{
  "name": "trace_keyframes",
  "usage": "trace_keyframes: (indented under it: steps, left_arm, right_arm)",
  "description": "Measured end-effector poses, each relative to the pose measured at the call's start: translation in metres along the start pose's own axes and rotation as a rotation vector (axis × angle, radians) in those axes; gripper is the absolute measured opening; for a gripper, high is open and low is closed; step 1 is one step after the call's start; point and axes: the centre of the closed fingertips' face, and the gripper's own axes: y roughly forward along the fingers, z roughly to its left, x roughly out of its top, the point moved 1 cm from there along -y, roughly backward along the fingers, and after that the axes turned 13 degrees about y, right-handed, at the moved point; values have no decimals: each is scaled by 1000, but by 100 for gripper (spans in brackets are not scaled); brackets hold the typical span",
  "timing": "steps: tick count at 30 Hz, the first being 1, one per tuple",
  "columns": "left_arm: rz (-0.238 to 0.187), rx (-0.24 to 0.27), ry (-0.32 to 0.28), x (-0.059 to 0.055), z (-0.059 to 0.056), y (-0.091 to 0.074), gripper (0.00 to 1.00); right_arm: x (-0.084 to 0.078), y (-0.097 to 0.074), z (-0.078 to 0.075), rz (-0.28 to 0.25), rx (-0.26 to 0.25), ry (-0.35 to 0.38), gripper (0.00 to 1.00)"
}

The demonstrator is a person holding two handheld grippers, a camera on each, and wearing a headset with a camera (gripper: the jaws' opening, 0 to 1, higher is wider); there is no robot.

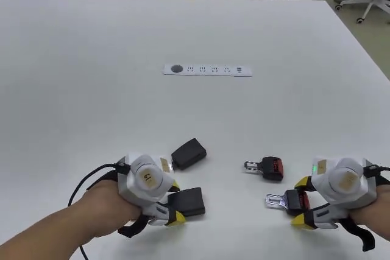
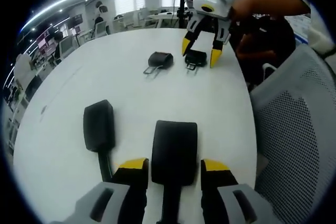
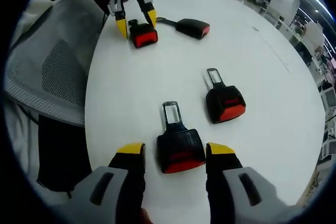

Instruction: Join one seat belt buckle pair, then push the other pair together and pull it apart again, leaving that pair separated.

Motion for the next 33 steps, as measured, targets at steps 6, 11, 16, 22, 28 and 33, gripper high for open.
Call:
trace_keyframes:
  steps: [6,11,16,22,28,33]
  left_arm:
    - [38,-15,39,0,-4,-2,37]
    - [32,-26,54,0,-3,0,37]
    - [27,-51,68,0,-3,2,37]
    - [25,-91,103,2,-4,5,35]
    - [41,-94,123,2,-5,5,34]
    - [54,-99,127,1,-3,5,34]
  right_arm:
    - [3,1,-2,15,30,8,39]
    - [0,-1,1,39,63,-7,38]
    - [-2,-2,-2,28,87,-18,35]
    - [-3,-1,-4,33,105,-51,35]
    - [-3,0,-5,33,103,-50,34]
    - [-4,0,-5,38,97,-54,34]
